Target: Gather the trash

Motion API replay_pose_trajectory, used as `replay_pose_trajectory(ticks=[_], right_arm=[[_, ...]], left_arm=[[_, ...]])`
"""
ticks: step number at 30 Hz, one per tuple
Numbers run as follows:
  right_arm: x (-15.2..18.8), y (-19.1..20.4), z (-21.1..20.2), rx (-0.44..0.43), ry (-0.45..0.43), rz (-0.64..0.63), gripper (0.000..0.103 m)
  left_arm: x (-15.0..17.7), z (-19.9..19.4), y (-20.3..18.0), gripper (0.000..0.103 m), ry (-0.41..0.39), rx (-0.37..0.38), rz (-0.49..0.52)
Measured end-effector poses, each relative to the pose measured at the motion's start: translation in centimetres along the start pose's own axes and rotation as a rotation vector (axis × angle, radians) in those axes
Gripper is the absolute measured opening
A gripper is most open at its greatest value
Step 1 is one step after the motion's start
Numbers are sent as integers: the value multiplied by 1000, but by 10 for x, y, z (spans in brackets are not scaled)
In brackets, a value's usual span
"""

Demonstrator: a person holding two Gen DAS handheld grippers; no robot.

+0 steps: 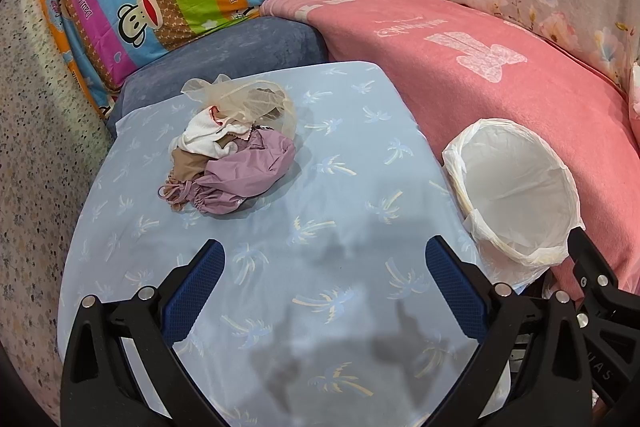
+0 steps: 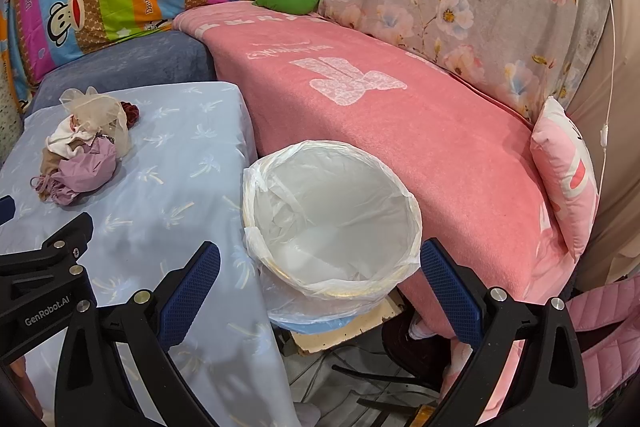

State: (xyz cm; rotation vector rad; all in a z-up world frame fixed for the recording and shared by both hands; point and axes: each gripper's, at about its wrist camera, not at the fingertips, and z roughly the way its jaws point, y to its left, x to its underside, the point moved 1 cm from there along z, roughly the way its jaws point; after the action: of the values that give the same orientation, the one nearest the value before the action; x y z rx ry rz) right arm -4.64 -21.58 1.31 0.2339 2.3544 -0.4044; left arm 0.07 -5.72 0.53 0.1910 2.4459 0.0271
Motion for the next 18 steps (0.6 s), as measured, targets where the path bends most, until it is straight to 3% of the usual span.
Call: replay_pose_trajectory(ticks=[18], right_arm=[[-5,-4,-3,10,-18,12,97]], left_arm=[[-4,2,8,96,1,9,-17]])
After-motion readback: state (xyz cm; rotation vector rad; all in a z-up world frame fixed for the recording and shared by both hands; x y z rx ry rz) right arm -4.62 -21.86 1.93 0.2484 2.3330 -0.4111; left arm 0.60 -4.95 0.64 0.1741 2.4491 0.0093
